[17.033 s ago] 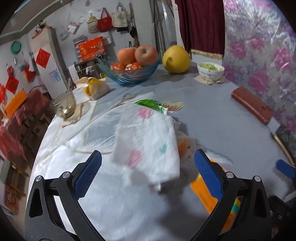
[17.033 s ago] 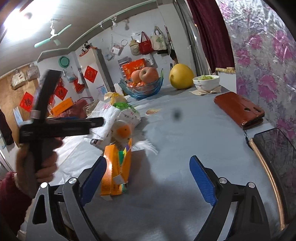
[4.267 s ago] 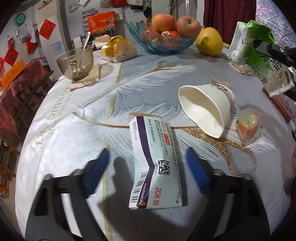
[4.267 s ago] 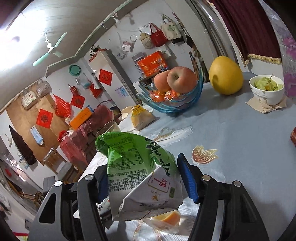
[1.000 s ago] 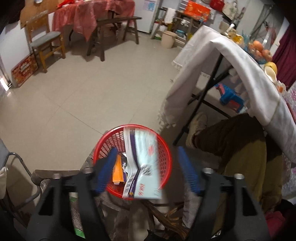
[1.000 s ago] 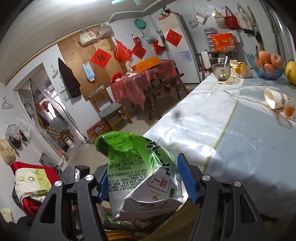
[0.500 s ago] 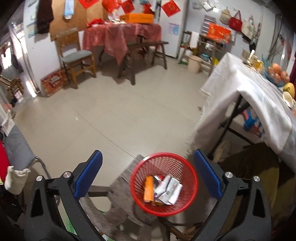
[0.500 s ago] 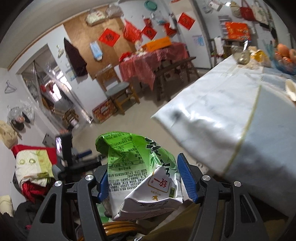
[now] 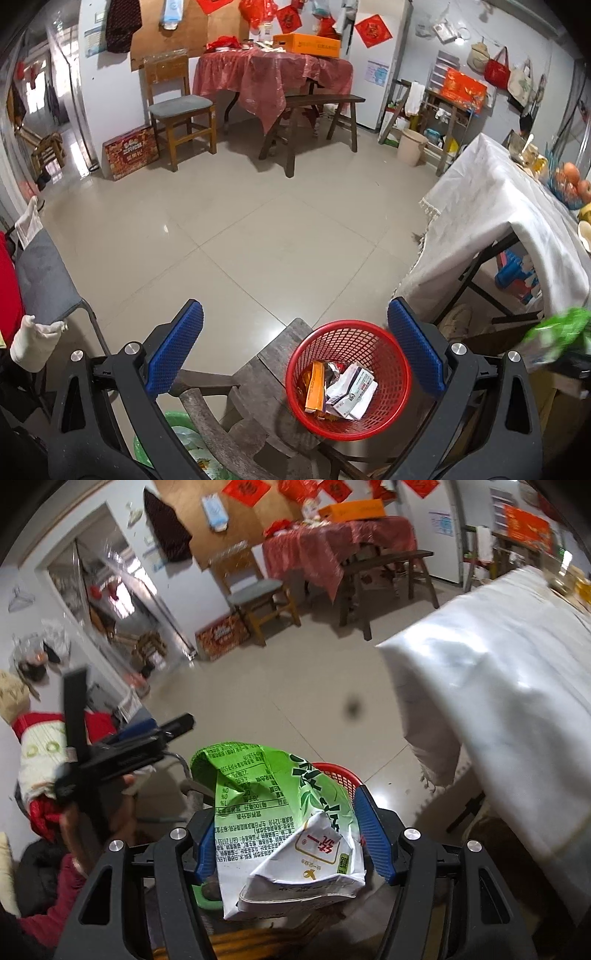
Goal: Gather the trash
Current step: 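Open both tools over the red wastebasket to drop the box and bag, then move both tools back over the table toward the cup and fruit cup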
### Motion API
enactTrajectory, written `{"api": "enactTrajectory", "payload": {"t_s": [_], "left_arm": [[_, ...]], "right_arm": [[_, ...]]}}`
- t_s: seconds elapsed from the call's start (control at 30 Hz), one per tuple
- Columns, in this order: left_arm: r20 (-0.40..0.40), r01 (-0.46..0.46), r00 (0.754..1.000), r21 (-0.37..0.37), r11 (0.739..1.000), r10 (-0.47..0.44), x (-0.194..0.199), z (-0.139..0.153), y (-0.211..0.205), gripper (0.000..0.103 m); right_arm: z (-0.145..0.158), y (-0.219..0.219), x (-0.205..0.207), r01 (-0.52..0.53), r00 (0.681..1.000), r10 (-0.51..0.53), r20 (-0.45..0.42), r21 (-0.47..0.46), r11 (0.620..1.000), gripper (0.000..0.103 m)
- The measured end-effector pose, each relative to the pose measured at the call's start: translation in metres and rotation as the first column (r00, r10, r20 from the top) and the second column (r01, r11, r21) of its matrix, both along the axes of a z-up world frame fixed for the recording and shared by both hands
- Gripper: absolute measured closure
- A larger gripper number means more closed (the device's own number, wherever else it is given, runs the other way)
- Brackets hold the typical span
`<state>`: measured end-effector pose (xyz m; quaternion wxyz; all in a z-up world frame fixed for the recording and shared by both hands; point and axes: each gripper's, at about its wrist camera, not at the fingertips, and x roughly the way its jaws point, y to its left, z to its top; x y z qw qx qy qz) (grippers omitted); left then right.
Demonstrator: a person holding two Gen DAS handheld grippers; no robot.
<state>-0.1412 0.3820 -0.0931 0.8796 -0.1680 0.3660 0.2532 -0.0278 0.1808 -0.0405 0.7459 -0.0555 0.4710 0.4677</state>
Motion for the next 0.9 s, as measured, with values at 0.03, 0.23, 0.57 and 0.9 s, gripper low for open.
{"api": "enactTrajectory", "payload": {"t_s": [0.03,0.23,0.57,0.9], "left_arm": [[0.003,-0.003,1.0,-0.003,1.0,0.003,-0.001,0.001,0.002,0.007],[0.02,-0.023,1.0,-0.004,1.0,0.023,-0.009,0.005,0.009,0.007],[0.038,-0.002,0.999,-0.008,1.0,0.002,-0.009,0.015,0.002,0.007],[0.059,0.065,0.996,0.031,0.997,-0.067,-0.001,0.039,-0.032,0.007]], "right_arm": [[-0.003,0.007,0.0,-0.008,1.0,0.008,0.004,-0.01,1.0,0.037],[-0.009,0.028,0.003,-0.024,1.0,0.024,-0.015,0.0,1.0,0.028],[0.016,-0.014,-0.007,0.019,0.998,-0.021,0.066,0.035,0.999,0.028],[0.062,-0.094,-0.001,0.154,0.974,-0.176,0.143,0.154,0.976,0.028]]}}
